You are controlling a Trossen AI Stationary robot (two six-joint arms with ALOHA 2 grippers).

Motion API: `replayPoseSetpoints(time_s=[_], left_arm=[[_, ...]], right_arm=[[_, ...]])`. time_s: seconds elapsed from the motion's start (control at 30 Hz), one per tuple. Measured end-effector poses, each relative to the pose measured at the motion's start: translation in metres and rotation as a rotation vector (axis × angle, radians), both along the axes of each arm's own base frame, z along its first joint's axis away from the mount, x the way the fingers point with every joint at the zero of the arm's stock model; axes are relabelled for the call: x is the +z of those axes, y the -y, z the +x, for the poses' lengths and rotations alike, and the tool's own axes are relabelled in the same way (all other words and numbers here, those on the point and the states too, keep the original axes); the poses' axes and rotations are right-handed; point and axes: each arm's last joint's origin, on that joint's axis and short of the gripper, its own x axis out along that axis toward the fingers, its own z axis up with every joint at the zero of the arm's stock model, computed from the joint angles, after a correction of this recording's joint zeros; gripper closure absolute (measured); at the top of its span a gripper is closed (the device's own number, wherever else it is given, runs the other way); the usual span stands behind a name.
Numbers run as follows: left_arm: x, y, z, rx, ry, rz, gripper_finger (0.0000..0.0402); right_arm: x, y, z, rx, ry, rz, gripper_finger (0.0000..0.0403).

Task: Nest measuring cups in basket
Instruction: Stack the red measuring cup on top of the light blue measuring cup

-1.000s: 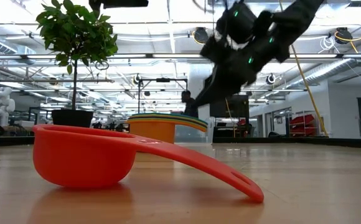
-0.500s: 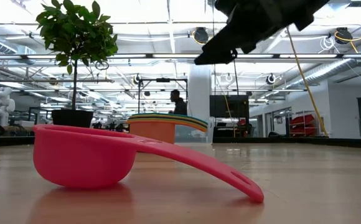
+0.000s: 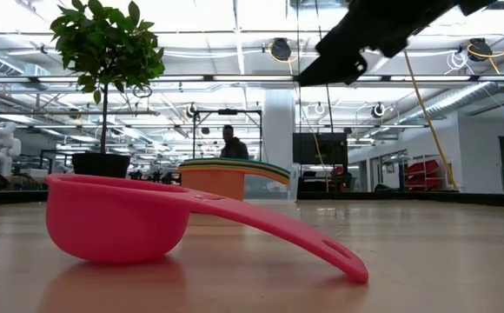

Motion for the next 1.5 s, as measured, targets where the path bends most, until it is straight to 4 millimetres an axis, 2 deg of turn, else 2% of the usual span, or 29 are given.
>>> replayPoseSetpoints(time_s=[0.27, 0.43, 0.63, 0.73, 0.93, 1.1, 1.27, 1.5], left_arm=[[0.002, 0.037, -0.010, -0.015, 0.021, -0.126, 0.0204], [0.004, 0.056, -0.025, 0.049, 0.083, -0.213, 0.0204], [-0.012, 0.087, -0.029, 0.006, 0.100, -0.258, 0.0204], [-0.017, 0.099, -0.027, -0.016, 0.064, -0.208, 0.0204], [-0.020, 0.114, -0.015, -0.061, 0.026, -0.104, 0.0204], [-0.025, 0.115, -0.013, -0.153, -0.018, 0.099, 0.0204], [-0.023, 0.113, -0.015, -0.180, -0.010, 0.206, 0.0204], [-0.025, 0.111, -0.018, -0.130, -0.044, 0.151, 0.0204]], right_arm=[[0.001, -0.042, -0.016, 0.027, -0.031, 0.176, 0.0110], [0.002, -0.065, -0.029, -0.059, 0.000, 0.195, 0.0110], [0.003, -0.088, -0.044, -0.107, 0.028, 0.248, 0.0110], [0.003, -0.095, -0.049, -0.115, 0.032, 0.270, 0.0110], [0.000, -0.097, -0.054, -0.125, 0.036, 0.254, 0.0110], [-0.008, -0.093, -0.056, -0.135, 0.019, 0.236, 0.0110], [-0.014, -0.091, -0.058, -0.147, 0.002, 0.246, 0.0110], [-0.014, -0.091, -0.057, -0.148, 0.008, 0.255, 0.0110]])
